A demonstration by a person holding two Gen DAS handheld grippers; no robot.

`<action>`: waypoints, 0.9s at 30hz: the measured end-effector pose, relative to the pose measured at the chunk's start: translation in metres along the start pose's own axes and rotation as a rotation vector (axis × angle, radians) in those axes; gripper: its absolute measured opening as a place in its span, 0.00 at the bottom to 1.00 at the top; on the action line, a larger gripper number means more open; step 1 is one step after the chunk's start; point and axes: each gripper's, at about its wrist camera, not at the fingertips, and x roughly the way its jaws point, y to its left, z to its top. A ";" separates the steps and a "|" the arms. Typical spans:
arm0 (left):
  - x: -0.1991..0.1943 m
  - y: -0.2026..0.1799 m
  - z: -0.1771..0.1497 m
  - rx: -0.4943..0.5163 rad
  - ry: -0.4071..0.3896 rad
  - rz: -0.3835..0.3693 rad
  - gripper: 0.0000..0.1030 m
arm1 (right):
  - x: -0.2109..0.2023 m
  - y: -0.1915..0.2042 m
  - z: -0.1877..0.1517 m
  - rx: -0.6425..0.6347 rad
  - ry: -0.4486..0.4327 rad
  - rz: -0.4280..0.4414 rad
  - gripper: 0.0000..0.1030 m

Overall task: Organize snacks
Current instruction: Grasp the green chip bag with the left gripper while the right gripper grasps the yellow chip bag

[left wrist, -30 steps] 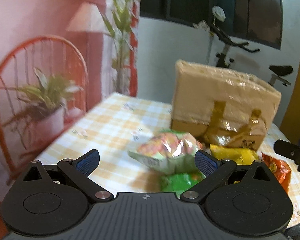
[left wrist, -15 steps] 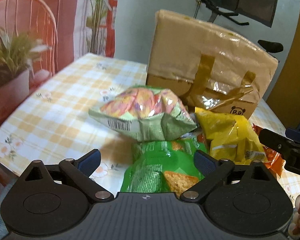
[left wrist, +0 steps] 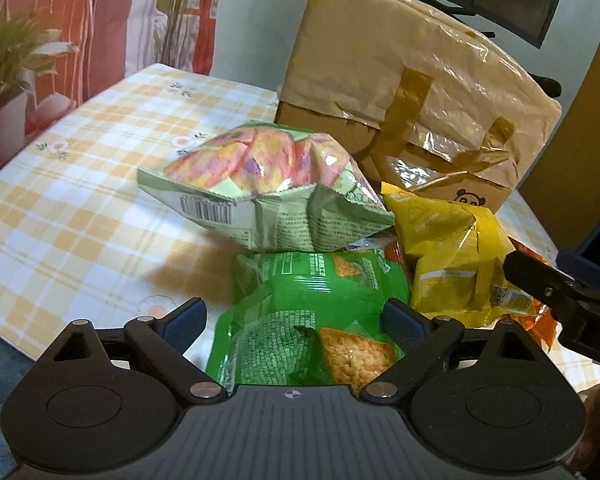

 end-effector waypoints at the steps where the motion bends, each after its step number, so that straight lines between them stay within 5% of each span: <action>1: 0.002 0.000 0.000 0.000 0.004 -0.007 0.94 | 0.001 0.000 0.000 0.001 0.002 0.000 1.00; 16: 0.029 0.017 -0.008 -0.129 0.081 -0.128 0.99 | 0.012 -0.001 -0.006 0.010 0.034 0.006 1.00; 24: 0.018 0.011 -0.005 -0.050 0.042 -0.073 0.76 | 0.013 -0.002 -0.007 0.013 0.034 0.010 1.00; 27: 0.012 0.008 -0.003 -0.019 0.038 -0.033 0.75 | 0.013 -0.002 -0.008 0.016 0.032 0.013 1.00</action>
